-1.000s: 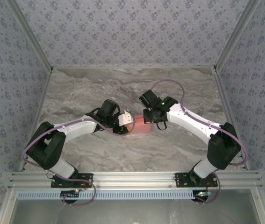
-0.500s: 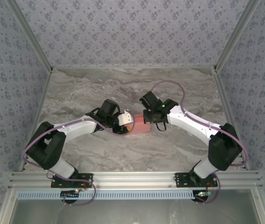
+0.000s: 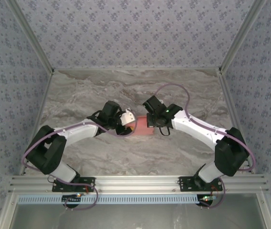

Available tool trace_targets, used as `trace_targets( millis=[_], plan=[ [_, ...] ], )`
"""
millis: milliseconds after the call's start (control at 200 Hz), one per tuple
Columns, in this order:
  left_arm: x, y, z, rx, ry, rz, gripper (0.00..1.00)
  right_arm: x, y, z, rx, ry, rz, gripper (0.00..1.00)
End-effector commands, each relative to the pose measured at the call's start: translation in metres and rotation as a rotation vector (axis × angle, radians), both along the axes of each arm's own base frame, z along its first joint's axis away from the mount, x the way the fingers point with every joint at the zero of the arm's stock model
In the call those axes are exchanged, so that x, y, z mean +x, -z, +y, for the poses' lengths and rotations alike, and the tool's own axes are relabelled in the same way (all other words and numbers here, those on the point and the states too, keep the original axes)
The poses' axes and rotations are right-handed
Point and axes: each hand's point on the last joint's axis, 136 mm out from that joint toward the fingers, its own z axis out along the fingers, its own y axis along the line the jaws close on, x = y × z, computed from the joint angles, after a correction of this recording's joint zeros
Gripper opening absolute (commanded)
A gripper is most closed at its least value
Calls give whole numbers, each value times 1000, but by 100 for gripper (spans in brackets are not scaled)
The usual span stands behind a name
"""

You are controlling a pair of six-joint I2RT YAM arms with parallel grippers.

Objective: Fold the paper box

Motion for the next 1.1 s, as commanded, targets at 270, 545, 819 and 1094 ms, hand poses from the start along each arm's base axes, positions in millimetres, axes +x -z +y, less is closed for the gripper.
trace_targets(
  millis=[270,545,819,1094],
  plan=[
    [-5,-67,24,-238,-240,-53,99,-22,19,-13,-74,61,41,8],
    [-14,-116,70,-388,-582,53,94,-23,20,-13,-83,77,35,8],
    [-6,-70,66,-237,-590,87,71,-22,18,-10,-85,76,34,8],
    [-9,-67,36,-211,-445,105,71,-21,16,-6,-68,77,40,8]
  ],
)
